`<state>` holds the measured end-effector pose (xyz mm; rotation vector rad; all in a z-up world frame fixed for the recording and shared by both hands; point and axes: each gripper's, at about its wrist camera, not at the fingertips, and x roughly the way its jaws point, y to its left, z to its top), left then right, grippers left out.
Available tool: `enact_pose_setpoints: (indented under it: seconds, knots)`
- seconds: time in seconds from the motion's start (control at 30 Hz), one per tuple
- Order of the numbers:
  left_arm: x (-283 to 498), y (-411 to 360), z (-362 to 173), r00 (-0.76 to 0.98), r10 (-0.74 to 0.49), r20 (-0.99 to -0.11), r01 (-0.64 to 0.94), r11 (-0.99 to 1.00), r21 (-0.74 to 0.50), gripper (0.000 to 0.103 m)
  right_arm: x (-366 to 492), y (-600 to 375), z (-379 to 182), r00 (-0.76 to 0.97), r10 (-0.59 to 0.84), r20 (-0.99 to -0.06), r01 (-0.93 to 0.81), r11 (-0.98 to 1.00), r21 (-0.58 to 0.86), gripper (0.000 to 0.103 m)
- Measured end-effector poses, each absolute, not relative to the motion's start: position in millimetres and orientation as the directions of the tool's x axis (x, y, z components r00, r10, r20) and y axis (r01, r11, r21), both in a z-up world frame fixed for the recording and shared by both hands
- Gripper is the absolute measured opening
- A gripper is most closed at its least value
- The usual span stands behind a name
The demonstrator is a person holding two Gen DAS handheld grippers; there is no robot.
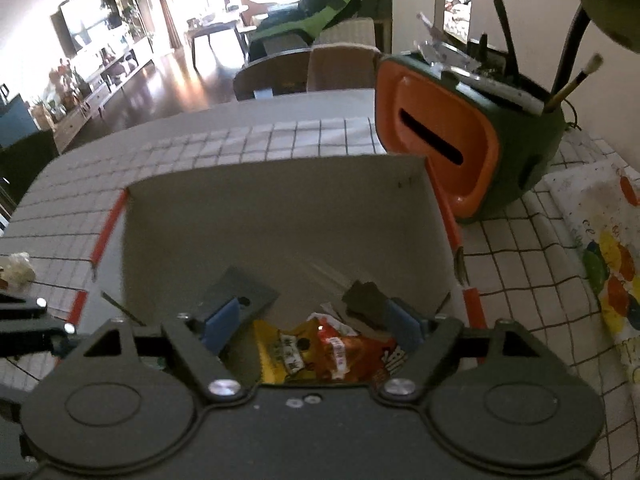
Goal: Organize snacks
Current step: 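Withdraw both open tools from the box toward the remaining snacks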
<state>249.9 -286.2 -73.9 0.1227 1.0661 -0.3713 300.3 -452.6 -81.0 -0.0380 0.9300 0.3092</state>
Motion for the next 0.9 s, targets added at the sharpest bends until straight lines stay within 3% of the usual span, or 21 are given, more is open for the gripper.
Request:
enact_pose_setpoints:
  seconds: [0.07, 0.2, 0.37, 0.63, 0.7, 0.9]
  knots:
    - [245, -278, -66, 0.453, -0.248, -0.856, 0.348, 0.934, -0.086, 0.05, 295, -452, -74, 0.563, 0.258, -0.785, -0.274, 0.954, 0.117, 0.082]
    - [237, -261, -52, 0.486, -0.265, -0.833, 0.334, 0.937, -0.103, 0.054, 284, -452, -59, 0.586, 0.289, -0.757, -0.261, 0.952, 0.161, 0.084]
    - [222, -237, -33, 0.546, -0.273, -0.792, 0.31, 0.944, -0.112, 0.069, 265, -446, -40, 0.629, 0.343, -0.698, -0.285, 0.937, 0.203, 0.089]
    - [195, -186, -9, 0.625, -0.286, -0.726, 0.268, 0.953, -0.144, 0.077, 228, -416, -17, 0.69, 0.365, -0.625, -0.325, 0.928, 0.184, 0.094]
    - [187, -172, -4, 0.642, -0.286, -0.711, 0.263, 0.954, -0.146, 0.078, 220, -406, -12, 0.698, 0.372, -0.612, -0.331, 0.925, 0.185, 0.101]
    - [164, -127, 7, 0.693, -0.278, -0.665, 0.236, 0.959, -0.156, 0.084, 201, -366, -1, 0.702, 0.405, -0.585, -0.366, 0.911, 0.191, 0.103]
